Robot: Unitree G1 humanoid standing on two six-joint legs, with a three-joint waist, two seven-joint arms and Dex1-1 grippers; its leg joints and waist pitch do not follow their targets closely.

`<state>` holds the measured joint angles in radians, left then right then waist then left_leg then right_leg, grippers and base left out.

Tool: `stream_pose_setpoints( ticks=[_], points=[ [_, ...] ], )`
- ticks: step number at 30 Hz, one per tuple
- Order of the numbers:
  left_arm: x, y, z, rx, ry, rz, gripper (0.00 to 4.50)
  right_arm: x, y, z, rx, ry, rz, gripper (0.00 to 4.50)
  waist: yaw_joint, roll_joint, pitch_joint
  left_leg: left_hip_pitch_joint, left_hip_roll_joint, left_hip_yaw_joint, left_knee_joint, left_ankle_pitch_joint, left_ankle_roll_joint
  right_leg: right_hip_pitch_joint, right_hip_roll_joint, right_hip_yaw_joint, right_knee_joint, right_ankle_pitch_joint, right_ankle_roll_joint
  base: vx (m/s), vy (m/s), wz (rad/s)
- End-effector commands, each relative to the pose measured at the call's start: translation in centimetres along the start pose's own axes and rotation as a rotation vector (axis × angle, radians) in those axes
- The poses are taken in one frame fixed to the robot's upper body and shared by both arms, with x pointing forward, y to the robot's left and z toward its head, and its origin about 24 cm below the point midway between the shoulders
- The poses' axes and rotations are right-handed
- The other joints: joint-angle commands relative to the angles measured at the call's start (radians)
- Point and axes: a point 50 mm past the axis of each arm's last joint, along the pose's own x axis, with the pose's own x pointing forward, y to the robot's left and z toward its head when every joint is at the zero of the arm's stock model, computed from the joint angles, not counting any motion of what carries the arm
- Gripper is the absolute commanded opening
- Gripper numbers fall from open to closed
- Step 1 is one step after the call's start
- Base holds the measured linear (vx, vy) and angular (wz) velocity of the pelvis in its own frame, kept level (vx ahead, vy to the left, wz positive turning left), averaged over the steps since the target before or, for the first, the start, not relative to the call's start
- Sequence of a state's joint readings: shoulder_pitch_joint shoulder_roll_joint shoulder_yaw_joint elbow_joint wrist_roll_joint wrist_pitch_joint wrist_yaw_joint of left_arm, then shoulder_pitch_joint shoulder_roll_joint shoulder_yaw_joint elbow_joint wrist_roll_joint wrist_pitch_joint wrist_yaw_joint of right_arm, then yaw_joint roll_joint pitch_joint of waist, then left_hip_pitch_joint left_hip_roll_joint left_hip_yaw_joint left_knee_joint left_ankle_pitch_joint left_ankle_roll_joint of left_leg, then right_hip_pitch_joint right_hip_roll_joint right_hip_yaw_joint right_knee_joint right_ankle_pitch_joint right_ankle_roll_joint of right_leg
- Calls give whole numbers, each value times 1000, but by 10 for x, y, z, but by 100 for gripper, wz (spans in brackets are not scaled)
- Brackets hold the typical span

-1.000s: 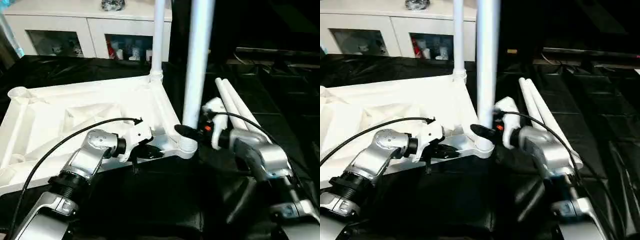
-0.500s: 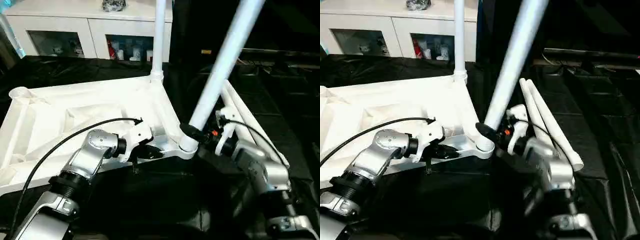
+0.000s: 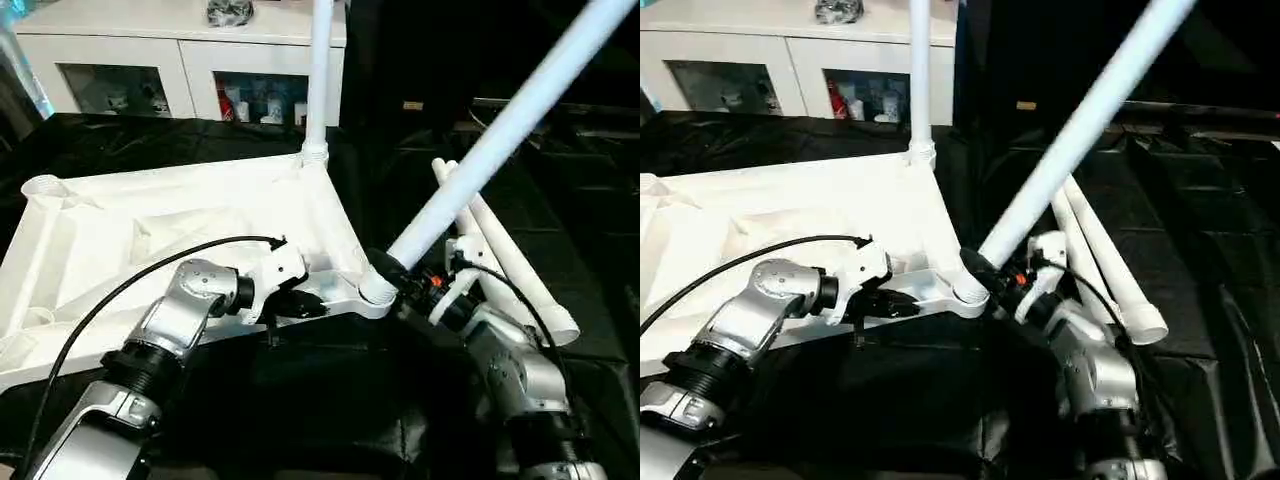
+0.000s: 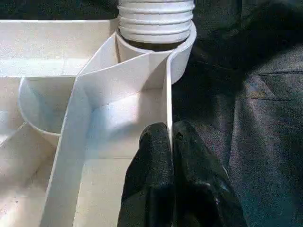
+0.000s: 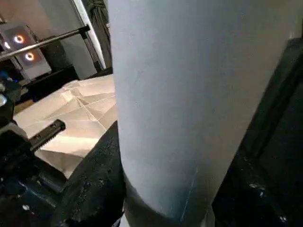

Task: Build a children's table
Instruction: Insert table leg to table base

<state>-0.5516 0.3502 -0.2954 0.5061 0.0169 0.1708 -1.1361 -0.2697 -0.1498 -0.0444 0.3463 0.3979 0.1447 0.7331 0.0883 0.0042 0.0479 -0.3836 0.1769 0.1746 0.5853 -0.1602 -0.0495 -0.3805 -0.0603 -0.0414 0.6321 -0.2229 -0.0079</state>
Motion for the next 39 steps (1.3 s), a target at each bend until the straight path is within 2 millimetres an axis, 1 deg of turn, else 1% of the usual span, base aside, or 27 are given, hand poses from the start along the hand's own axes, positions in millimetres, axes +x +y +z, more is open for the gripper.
stream_pose_setpoints(
  ticks=[1, 3, 6, 7, 11, 12, 14, 15, 16, 17, 18, 19, 20, 21, 22, 23, 24, 25, 28, 29, 30, 31, 34, 35, 36, 38, 39],
  points=[
    [-6, 7, 3, -7, -35, 53, 0, -15, -8, -25, -36, 149, -68, 191, 0, -1, -55, 21, 55, -19, -74, -260, 9, 29, -87, 46, -91, -178, -204, 0, 0, 0],
    [-6, 7, 2, -5, -31, 54, 0, -15, -6, -26, -71, 172, -56, 191, 0, 0, -54, 23, 55, -20, -76, -274, 6, 28, -88, 45, -94, -201, -200, 0, 0, 0],
    [-6, 7, 2, -6, -31, 56, 0, -13, -4, -28, -115, 207, -44, 190, -1, -2, -53, 22, 55, -20, -77, -284, 3, 27, -89, 46, -96, -230, -191, 0, 0, 0],
    [-5, 7, 2, -7, -31, 55, 0, -12, -4, -30, -123, 224, -41, 190, -2, -4, -52, 22, 55, -19, -77, -285, 4, 26, -87, 47, -97, -234, -189, 0, 0, 0],
    [-5, 6, 1, -7, -31, 54, 0, -9, -4, -33, -129, 248, -27, 190, -4, -3, -50, 25, 56, -21, -79, -317, 0, 23, -90, 48, -102, -283, -183, 0, 0, 0],
    [-5, 6, 1, -8, -30, 53, 0, -8, -5, -35, -132, 271, -17, 190, -6, -7, -49, 22, 56, -22, -80, -321, -1, 24, -90, 48, -103, -295, -179, 0, 0, 0],
    [-5, 6, 0, -7, -26, 51, 0, -5, -9, -44, -149, 357, 15, 190, -10, -4, -47, 22, 54, -24, -81, -335, -8, 22, -90, 46, -103, -324, -177, 0, 0, 0],
    [-5, 5, 0, -7, -25, 49, 0, -5, -12, -50, -153, 394, 24, 190, -17, -3, -45, 22, 53, -26, -82, -360, -15, 21, -91, 45, -107, -359, -176, 0, 0, 0],
    [-5, 5, 0, -7, -25, 49, 0, -5, -12, -50, -153, 394, 24, 190, -20, -3, -45, 23, 53, -27, -81, -374, -19, 20, -92, 45, -107, -375, -176, 0, 0, 0],
    [-4, 5, 0, -6, -24, 47, 0, -5, -16, -57, -154, 427, 32, 190, -24, -9, -43, 26, 54, -27, -82, -399, -23, 16, -93, 46, -114, -409, -166, 0, 0, 0],
    [-4, 5, 0, -6, -24, 46, 0, -6, -18, -61, -151, 449, 35, 190, -32, -6, -41, 30, 53, -31, -81, -439, -31, 11, -95, 45, -117, -450, -168, 0, 0, 0],
    [-4, 5, 0, -6, -24, 45, 0, -7, -20, -65, -145, 469, 36, 190, -39, -8, -37, 31, 53, -35, -83, -475, -38, 10, -94, 42, -121, -499, -157, 0, 0, 0],
    [-4, 5, 0, -6, -24, 45, 0, -8, -21, -67, -140, 485, 37, 190, -39, -7, -36, 35, 54, -38, -85, -504, -43, 7, -96, 41, -125, -528, -151, 0, 0, 0],
    [-4, 5, 0, -6, -23, 44, 0, -10, -24, -71, -135, 510, 36, 190, -46, -8, -34, 47, 53, -42, -84, -569, -54, -1, -94, 36, -133, -587, -135, 0, 0, 0],
    [-4, 5, 0, -5, -23, 43, 0, -10, -25, -73, -133, 521, 36, 190, -49, -8, -34, 50, 53, -46, -84, -593, -58, 0, -96, 34, -135, -605, -129, 0, 0, 0],
    [-4, 5, 0, -5, -23, 43, 0, -11, -26, -74, -132, 532, 37, 190, -54, -7, -35, 49, 54, -52, -88, -618, -63, 3, -96, 31, -137, -612, -122, 0, 0, 0],
    [-4, 5, 0, -5, -21, 41, 0, -12, -27, -75, -126, 545, 37, 190, -59, -6, -35, 54, 54, -54, -93, -644, -67, 3, -92, 27, -140, -595, -122, 0, 0, 0],
    [-4, 5, 0, -5, -21, 41, 0, -12, -27, -75, -126, 545, 37, 190, -61, -8, -38, 53, 54, -55, -94, -645, -67, 6, -92, 27, -139, -580, -125, 0, 0, 0],
    [-4, 5, -1, 0, -16, 35, 0, -12, -28, -79, -113, 581, 52, 190, -62, -6, -40, 52, 55, -53, -99, -639, -64, 6, -92, 31, -138, -525, -142, 0, 0, 0],
    [-4, 5, -1, 4, -12, 30, 0, -13, -29, -81, -119, 600, 56, 190, -63, -4, -42, 52, 55, -52, -99, -640, -64, 5, -93, 32, -135, -503, -155, 0, 0, 0],
    [-4, 5, -1, 9, -7, 25, 0, -13, -30, -82, -129, 616, 56, 190, -65, -4, -40, 52, 54, -52, -99, -652, -63, 3, -91, 30, -135, -505, -159, 0, 0, 0],
    [-5, 5, -1, 12, -4, 22, 0, -13, -31, -83, -139, 625, 51, 190, -65, 0, -38, 54, 54, -52, -100, -662, -65, 1, -91, 30, -138, -513, -156, 0, 0, 0],
    [-6, 6, 0, 24, 3, 21, 0, -10, -39, -75, -154, 602, -1, 190, -71, -2, -34, 69, 52, -58, -98, -738, -72, -8, -90, 20, -152, -602, -122, 0, 0, 0],
    [-6, 6, 0, 25, 3, 21, 0, -10, -39, -75, -154, 600, -3, 190, -72, -2, -33, 72, 52, -59, -98, -750, -72, -9, -89, 17, -154, -613, -117, 0, 0, 0],
    [-7, 6, 0, 24, 3, 20, 0, -9, -40, -73, -153, 596, -7, 190, -71, 2, -32, 75, 51, -61, -99, -768, -73, -10, -88, 14, -158, -622, -106, 0, 0, 0],
    [-7, 6, 0, 24, 4, 18, 0, -10, -41, -72, -151, 595, -6, 190, -72, 5, -34, 78, 53, -63, -102, -783, -75, -9, -87, 10, -159, -604, -104, 0, 0, 0],
    [-7, 6, 0, 24, 6, 17, 0, -10, -44, -57, -166, 567, 77, 190, -72, 10, -36, 73, 56, -66, -112, -800, -77, 1, -82, 4, -155, -538, -112, 0, 0, 0]
  ],
)
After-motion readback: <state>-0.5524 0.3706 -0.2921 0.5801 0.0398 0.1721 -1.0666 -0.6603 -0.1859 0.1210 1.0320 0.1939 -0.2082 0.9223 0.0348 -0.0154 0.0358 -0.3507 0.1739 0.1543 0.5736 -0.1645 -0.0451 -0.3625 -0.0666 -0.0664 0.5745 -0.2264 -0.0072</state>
